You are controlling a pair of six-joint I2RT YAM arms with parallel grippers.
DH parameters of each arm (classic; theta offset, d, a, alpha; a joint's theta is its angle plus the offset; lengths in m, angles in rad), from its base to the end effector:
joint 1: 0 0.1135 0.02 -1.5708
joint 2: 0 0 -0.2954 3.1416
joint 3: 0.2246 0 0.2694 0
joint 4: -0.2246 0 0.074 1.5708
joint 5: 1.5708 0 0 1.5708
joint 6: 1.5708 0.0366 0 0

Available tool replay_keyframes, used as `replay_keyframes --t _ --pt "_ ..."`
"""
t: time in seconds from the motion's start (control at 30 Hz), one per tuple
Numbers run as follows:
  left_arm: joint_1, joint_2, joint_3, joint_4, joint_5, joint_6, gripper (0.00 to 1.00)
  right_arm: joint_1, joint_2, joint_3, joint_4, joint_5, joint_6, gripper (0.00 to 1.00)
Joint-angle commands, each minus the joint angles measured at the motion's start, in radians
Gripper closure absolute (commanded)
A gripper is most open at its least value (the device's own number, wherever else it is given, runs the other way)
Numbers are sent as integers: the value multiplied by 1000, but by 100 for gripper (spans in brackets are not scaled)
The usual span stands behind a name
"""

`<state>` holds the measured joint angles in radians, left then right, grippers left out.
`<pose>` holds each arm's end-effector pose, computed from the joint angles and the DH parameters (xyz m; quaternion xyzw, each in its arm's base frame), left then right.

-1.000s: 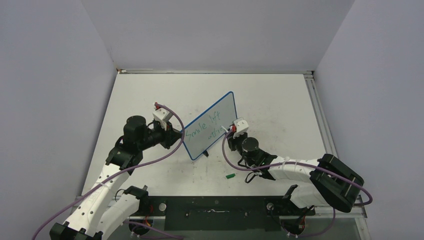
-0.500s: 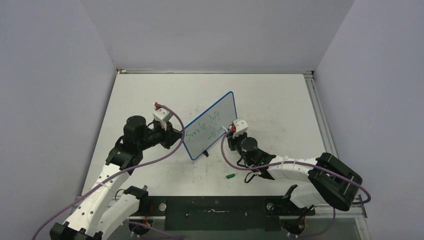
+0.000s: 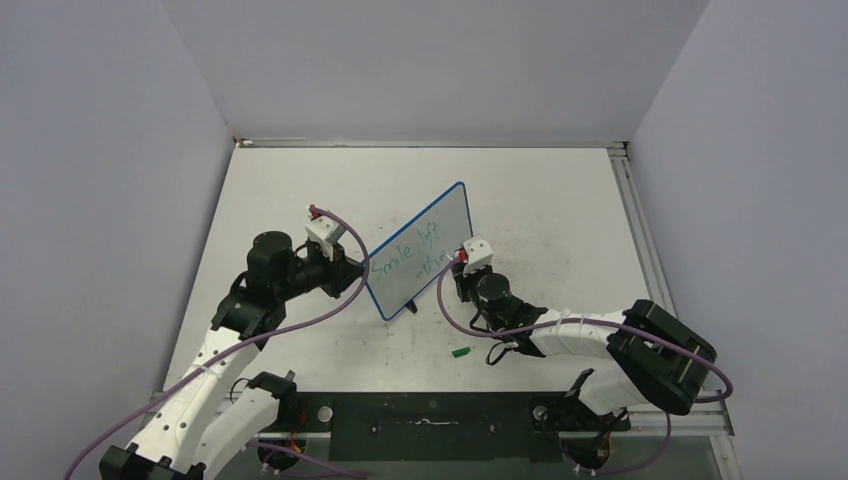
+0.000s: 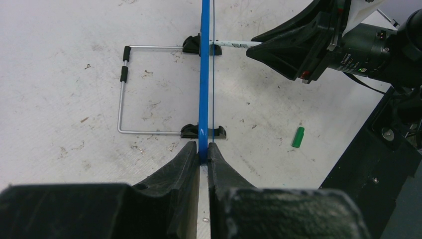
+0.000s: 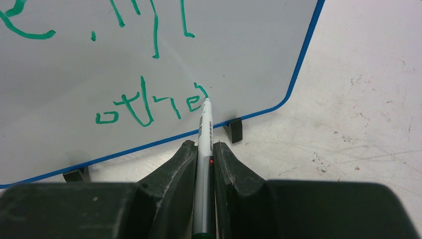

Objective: Write a sentence on the whiteboard

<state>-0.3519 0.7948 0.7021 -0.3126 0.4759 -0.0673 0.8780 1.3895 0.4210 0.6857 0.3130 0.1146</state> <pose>0.1614 -0.0771 0.3178 0.2435 0.7848 -0.3038 0.4822 0.1808 0.2001 0.1913 -0.2074 0.7679 0.1728 0.5809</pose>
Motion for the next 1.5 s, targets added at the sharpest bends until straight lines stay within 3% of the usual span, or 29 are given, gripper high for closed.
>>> replay_keyframes --t 0.0,0.53,1.1,1.47 --pt "-3 1 14 -39 5 3 100 4 12 40 29 -4 11 95" --pt "-2 3 13 -40 3 3 100 3 -77 10 77 0 4 95" --pt "-2 1 14 -38 4 1 100 -4 -33 24 55 46 27 95" --pt "-3 -2 14 -39 0 3 100 -9 -128 -31 49 66 26 95"
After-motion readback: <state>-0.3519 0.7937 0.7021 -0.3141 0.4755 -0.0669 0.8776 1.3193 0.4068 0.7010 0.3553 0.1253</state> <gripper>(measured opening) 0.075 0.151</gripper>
